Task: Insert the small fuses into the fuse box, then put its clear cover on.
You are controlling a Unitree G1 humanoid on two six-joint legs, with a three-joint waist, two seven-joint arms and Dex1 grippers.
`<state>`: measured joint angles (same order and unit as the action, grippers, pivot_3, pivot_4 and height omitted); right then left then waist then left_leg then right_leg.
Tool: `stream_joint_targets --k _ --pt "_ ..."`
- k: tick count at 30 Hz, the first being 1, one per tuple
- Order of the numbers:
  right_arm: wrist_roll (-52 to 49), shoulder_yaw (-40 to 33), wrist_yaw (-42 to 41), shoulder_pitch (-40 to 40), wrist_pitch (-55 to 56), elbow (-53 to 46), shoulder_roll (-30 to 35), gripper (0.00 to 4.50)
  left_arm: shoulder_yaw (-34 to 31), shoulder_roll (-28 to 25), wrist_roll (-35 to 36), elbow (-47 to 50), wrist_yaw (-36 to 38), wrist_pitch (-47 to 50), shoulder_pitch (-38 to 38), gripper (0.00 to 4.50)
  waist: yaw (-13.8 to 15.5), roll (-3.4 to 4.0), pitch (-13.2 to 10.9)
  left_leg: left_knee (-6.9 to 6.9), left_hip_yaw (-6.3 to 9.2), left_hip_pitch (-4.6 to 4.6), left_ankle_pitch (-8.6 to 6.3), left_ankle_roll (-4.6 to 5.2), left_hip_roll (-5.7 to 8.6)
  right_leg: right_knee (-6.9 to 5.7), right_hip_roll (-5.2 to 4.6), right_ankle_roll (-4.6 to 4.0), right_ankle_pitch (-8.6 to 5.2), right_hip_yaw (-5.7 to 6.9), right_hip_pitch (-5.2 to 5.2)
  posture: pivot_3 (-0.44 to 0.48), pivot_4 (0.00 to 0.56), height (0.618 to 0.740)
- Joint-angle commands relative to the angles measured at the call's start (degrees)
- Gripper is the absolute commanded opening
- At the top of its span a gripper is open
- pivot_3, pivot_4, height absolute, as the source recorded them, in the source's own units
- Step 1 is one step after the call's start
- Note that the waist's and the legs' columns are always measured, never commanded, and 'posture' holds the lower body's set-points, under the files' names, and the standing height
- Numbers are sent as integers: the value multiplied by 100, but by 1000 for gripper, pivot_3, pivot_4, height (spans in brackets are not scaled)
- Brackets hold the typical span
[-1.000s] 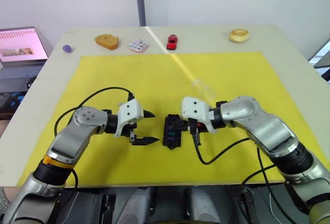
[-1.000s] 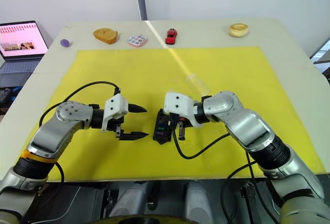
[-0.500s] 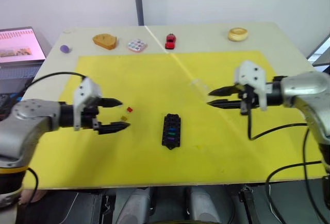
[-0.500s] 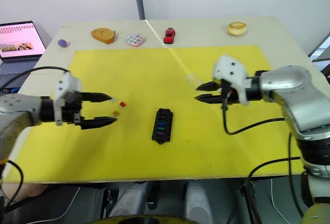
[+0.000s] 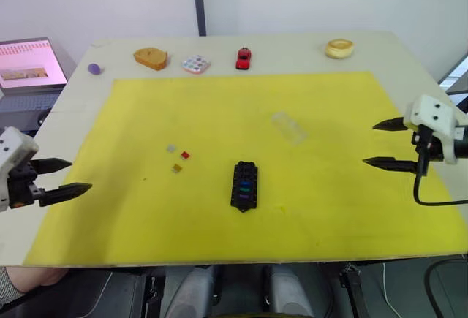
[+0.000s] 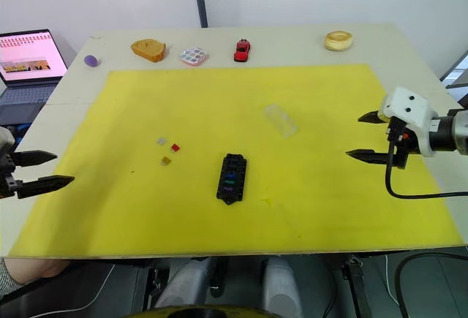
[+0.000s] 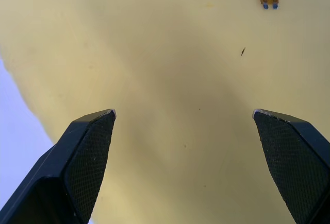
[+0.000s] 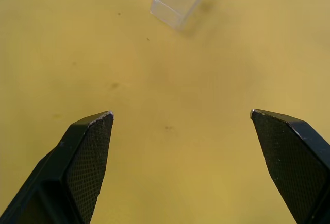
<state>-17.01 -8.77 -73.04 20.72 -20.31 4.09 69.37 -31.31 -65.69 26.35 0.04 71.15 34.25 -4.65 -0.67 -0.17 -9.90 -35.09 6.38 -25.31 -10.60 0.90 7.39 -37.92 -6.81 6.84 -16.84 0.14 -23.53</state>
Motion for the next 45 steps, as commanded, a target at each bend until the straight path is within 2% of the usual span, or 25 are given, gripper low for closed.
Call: stream_joint_targets --k 1,7,16,21,24,26,31,36,45 --pt "15 -162 48 114 109 -29 47 4469 37 -34 39 95 -9 -79 148 4500 -5 3 -2 0 0 0 0 0 0 0 0 0 0 -1 0 0 150 740" --pt "-151 -32 209 313 -14 -469 -213 4469 398 85 202 176 20 -20 476 4500 -9 12 -6 3 -1 -1 0 0 -1 -1 1 1 0 -2 1 0 150 740" --pt "-1091 1260 660 2144 -2083 -2177 -1702 4469 2119 1005 670 -462 323 969 2270 4500 -12 18 -10 -2 -1 -11 9 13 0 -8 4 23 12 -2 -4 0 150 740" --pt "-1220 1780 798 2601 -2579 -2571 -2139 4469 2533 1374 774 -1138 355 1593 2958 4500 7 5 -9 -13 3 -10 10 14 2 -9 4 24 14 1 -1 0 150 740" --pt "-1204 1938 862 2765 -2587 -2654 -2385 4500 2643 1615 856 -1692 317 2094 3348 3575 -2 3 -9 -14 3 -9 11 15 3 -13 6 24 14 1 3 0 150 740" --pt "-1189 1958 909 2807 -2565 -2671 -2479 4500 2727 1751 842 -1979 320 2329 3520 2641 -12 3 -9 -14 4 -10 11 16 3 -15 6 24 14 1 2 0 150 740" --pt "-1179 1977 1004 2809 -2580 -2732 -2568 4500 2859 2017 785 -2538 340 2557 3812 2641 -16 1 -7 -15 4 -9 15 12 3 -20 8 25 14 1 2 0 150 740" --pt "-1158 1992 1096 2734 -2581 -2813 -2559 4500 3024 2220 587 -2942 353 2393 3959 2641 1 -1 -6 -18 4 -8 15 12 4 -20 7 25 14 1 5 0 150 740" --pt "-1140 1998 1192 2662 -2640 -2925 -2495 4500 3444 2327 472 -2815 684 2401 3861 2641 7 -1 -4 -20 5 -8 15 13 6 -20 4 25 14 1 8 0 150 740"
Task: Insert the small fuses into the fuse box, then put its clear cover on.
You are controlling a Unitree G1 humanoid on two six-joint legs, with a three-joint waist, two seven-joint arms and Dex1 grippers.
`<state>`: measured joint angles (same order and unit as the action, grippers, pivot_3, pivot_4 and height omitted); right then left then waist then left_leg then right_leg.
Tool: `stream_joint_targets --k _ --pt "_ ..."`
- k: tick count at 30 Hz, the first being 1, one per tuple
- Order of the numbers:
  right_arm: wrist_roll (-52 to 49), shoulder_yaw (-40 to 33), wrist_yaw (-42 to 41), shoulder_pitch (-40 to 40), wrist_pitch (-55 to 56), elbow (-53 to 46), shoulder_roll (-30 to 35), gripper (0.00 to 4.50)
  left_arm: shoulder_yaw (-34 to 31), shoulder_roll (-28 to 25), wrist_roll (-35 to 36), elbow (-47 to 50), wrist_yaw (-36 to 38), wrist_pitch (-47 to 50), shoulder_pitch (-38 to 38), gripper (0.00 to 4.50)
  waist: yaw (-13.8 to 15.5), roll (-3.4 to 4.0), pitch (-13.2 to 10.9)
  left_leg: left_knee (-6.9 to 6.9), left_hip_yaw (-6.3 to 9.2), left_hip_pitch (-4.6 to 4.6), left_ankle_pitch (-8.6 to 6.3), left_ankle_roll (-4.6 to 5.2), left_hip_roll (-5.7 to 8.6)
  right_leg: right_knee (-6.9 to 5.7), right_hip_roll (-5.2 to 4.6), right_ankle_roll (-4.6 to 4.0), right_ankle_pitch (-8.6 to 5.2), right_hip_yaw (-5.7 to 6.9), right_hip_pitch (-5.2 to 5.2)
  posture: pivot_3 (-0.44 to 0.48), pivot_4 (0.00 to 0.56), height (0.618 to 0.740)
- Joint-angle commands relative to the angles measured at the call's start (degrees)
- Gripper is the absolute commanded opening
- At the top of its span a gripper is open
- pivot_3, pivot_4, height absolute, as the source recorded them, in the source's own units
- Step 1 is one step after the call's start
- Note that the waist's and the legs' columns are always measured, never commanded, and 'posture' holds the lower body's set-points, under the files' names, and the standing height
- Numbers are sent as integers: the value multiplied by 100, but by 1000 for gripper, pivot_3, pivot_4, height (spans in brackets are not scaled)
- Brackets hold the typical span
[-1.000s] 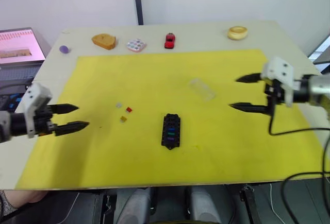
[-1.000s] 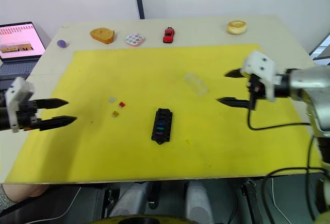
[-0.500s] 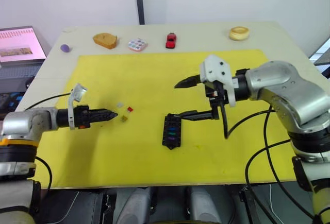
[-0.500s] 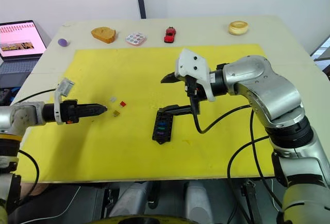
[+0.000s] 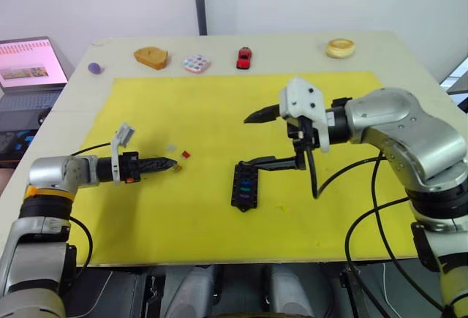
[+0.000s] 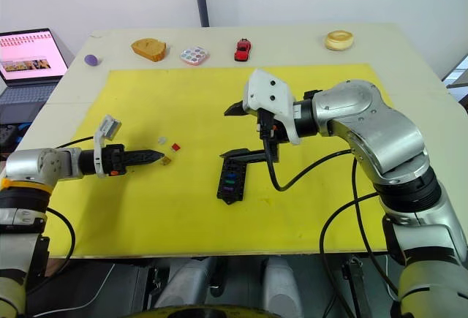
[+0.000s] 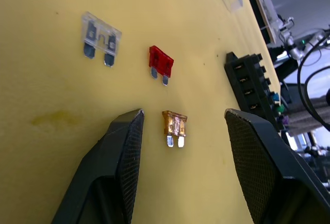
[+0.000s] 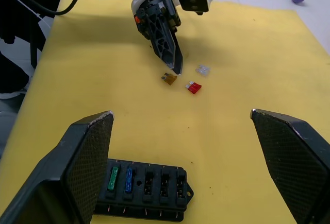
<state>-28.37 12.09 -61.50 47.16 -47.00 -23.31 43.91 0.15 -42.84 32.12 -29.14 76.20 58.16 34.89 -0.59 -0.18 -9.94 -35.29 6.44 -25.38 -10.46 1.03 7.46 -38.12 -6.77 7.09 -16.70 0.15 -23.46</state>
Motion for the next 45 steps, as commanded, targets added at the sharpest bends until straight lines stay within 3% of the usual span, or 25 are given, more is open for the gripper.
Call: stream_joint_targets --k 1,10,13,16,36,40,45 --pt "19 -72 45 9 34 -195 63 4500 339 55 -129 110 205 6 -107 2641 -5 0 1 0 0 0 0 0 0 0 0 0 0 0 0 0 150 740" --pt "78 -29 81 -40 55 -234 75 4500 368 181 -242 59 200 -29 -110 2641 -1 0 2 0 0 1 0 0 0 0 0 0 0 0 1 0 150 740" --pt "103 -19 88 -57 71 -246 80 4500 291 224 -293 -127 102 -63 -88 1771 -4 0 3 0 0 2 0 1 1 0 -1 0 0 0 3 0 150 740" --pt "139 -4 82 -75 93 -247 86 4500 247 250 -317 -213 85 -72 -113 319 -11 0 3 0 0 2 0 1 1 0 0 0 0 0 2 0 150 740" --pt "183 56 32 -61 32 -206 58 4500 -77 176 -230 -149 10 -37 -173 150 -16 1 6 0 0 4 0 1 0 -1 0 0 0 0 3 0 150 740" --pt "-122 -20 67 44 -593 -204 36 4500 -445 148 166 605 -54 186 -347 150 -32 1 6 1 1 3 0 1 -1 -1 1 0 0 0 1 0 150 740" --pt "-1527 -722 327 818 -2938 296 -430 4500 -1227 365 1267 2620 -351 557 -757 150 -31 -3 2 1 3 -4 1 0 -4 -1 0 -1 0 -1 -4 0 150 740"
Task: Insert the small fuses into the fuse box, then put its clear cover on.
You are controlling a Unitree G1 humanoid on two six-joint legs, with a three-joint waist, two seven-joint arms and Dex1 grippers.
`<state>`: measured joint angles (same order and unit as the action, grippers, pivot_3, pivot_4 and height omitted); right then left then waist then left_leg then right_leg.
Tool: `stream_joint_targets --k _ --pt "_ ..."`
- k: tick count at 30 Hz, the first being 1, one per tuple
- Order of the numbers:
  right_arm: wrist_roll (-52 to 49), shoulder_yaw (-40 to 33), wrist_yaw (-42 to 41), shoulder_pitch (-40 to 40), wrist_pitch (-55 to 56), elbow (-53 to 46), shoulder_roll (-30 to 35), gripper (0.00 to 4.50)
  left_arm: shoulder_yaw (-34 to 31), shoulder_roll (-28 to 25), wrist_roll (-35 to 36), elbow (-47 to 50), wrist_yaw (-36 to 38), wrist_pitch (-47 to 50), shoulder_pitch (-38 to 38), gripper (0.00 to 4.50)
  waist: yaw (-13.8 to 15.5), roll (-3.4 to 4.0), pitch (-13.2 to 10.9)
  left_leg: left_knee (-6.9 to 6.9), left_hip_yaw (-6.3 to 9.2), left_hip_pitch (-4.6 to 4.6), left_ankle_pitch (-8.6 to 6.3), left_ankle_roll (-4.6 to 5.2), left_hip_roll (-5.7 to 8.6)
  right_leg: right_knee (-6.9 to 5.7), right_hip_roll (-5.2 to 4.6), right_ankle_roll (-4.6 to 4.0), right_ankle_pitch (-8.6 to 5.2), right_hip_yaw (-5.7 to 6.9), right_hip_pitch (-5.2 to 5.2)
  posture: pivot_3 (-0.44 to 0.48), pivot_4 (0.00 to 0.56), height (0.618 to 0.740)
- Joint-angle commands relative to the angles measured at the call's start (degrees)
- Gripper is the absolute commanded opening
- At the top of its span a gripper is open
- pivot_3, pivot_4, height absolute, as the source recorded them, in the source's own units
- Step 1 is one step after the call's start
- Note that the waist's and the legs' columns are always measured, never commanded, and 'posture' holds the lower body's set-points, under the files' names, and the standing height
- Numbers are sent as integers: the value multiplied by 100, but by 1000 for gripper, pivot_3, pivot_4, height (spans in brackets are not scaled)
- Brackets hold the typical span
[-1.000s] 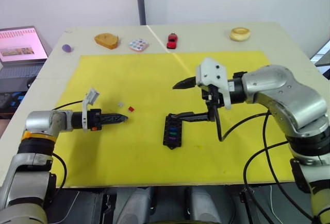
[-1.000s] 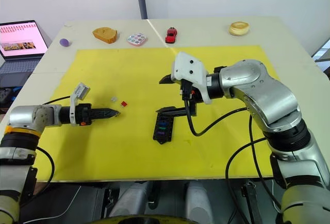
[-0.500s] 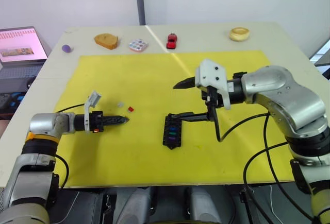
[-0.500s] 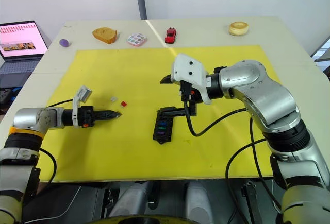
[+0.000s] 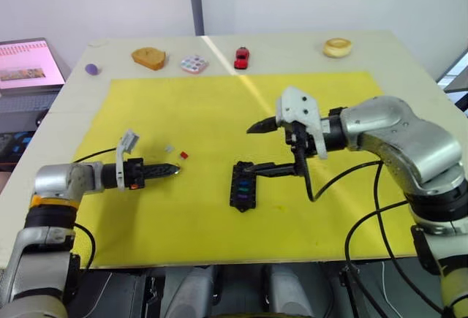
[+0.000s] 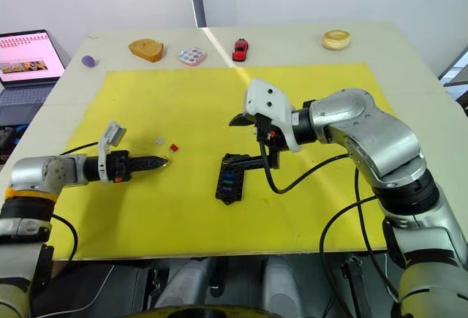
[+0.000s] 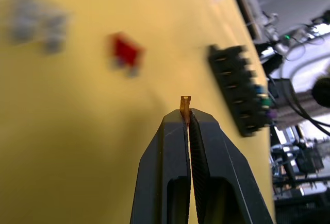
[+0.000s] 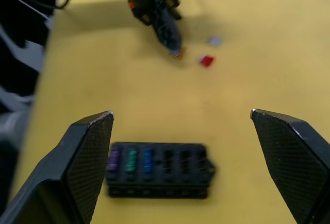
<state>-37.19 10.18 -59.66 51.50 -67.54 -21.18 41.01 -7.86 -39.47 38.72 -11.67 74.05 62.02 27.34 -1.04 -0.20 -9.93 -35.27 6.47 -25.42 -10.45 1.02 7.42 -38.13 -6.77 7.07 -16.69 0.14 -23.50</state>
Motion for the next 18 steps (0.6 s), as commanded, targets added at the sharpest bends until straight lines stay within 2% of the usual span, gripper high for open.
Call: stream_joint_targets --k 1,4,10,13,16,18 --pt "-773 -643 237 457 -1150 172 -223 4500 -519 69 801 1143 -229 265 -22 150 25 -2 2 0 3 2 0 0 0 1 0 0 0 1 3 0 150 740" --pt "-1017 -853 534 679 -1876 454 -476 4500 -681 185 1351 1867 -582 545 70 150 33 -5 4 -2 6 6 -1 1 2 6 0 0 0 3 12 0 150 740" --pt "-1301 -1180 1004 938 -2475 698 -1017 4500 -752 439 2079 2304 -1177 767 386 150 15 -5 3 -1 5 5 0 0 3 2 1 0 0 3 7 0 150 740" --pt "-1430 -1221 1186 935 -2496 684 -1159 3646 -686 479 2252 2373 -1378 778 420 0 9 -5 3 -1 4 5 2 -3 3 2 1 0 0 2 8 0 150 740" --pt "-1626 -1280 1329 984 -2496 720 -1217 2283 -631 449 2363 2379 -1472 763 407 0 8 -5 3 0 4 5 4 -6 3 1 2 0 0 2 7 0 150 740" --pt "-1723 -1300 1431 1007 -2496 751 -1239 2283 -612 438 2425 2363 -1525 757 416 0 17 -5 3 -1 3 5 4 -6 3 2 2 0 0 2 8 0 150 740"
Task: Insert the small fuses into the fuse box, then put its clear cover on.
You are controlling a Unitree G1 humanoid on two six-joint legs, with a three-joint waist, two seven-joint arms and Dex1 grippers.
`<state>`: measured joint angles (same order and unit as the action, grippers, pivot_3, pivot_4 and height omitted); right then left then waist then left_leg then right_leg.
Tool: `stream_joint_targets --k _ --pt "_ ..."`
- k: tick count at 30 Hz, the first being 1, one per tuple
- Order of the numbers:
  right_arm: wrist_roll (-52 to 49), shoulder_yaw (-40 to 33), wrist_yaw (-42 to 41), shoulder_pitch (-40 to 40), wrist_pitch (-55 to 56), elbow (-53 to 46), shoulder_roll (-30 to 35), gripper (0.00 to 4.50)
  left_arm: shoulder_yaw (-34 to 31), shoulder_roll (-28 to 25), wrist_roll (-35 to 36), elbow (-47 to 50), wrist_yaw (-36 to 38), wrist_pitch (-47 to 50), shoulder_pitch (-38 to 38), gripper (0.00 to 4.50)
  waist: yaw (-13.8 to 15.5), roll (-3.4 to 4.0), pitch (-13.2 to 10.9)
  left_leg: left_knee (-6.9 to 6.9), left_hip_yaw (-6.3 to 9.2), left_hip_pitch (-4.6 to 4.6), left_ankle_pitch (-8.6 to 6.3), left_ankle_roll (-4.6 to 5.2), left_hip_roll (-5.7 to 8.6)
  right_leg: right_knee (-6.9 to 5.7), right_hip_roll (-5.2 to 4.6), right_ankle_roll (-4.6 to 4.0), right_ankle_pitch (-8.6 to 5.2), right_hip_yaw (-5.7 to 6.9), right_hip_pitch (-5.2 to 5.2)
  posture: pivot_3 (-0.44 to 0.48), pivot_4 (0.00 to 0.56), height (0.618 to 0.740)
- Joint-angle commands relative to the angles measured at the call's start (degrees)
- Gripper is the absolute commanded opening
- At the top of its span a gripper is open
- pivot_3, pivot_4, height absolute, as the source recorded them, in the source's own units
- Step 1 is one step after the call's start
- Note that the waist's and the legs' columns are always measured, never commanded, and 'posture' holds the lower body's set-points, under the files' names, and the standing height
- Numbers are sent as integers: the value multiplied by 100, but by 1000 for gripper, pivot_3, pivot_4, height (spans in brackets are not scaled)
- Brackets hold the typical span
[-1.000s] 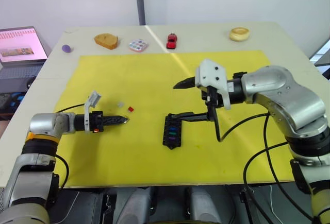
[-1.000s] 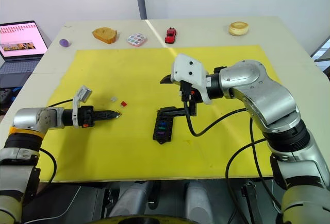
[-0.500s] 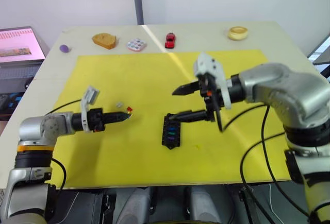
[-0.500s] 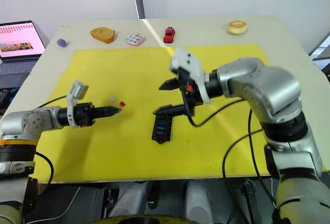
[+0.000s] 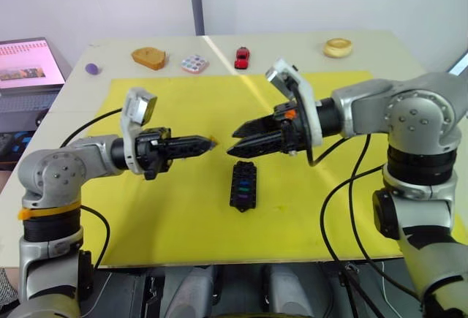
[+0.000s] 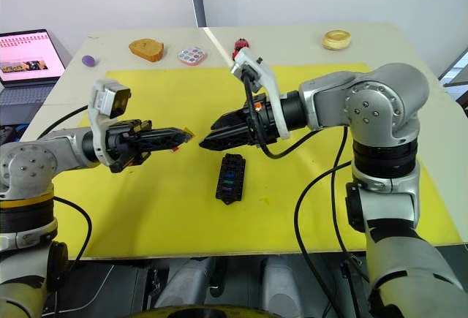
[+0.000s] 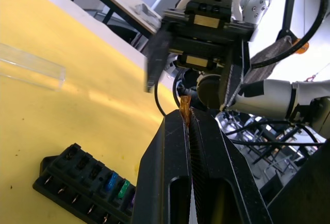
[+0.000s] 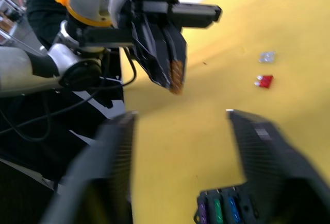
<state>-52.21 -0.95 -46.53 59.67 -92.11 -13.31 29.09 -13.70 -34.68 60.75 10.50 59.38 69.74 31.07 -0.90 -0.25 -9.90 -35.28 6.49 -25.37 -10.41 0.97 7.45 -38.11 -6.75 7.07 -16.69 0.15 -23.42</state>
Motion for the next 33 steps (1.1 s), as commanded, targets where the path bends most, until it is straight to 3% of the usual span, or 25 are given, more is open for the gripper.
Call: stream_joint_targets --k 1,13,15,33 --pt "-267 -193 169 192 -39 -23 -53 2283 -23 -45 247 141 -79 -16 47 0 4 0 0 0 0 0 0 0 0 0 0 0 0 0 0 0 150 740" --pt "-603 -193 581 237 -39 97 -244 2283 94 -49 573 283 -364 -24 9 0 -4 0 0 0 0 0 0 1 0 0 0 0 0 0 0 0 150 740" --pt "-621 -169 607 237 -39 99 -237 1762 86 -62 613 282 -409 -25 13 0 -1 0 0 0 0 0 0 1 0 0 1 0 0 0 0 0 150 740" --pt "-678 -80 633 160 -37 -1 -124 1762 92 -167 740 192 -565 -96 51 0 -2 0 0 2 0 0 -3 5 0 1 1 0 0 -1 -1 0 150 740"
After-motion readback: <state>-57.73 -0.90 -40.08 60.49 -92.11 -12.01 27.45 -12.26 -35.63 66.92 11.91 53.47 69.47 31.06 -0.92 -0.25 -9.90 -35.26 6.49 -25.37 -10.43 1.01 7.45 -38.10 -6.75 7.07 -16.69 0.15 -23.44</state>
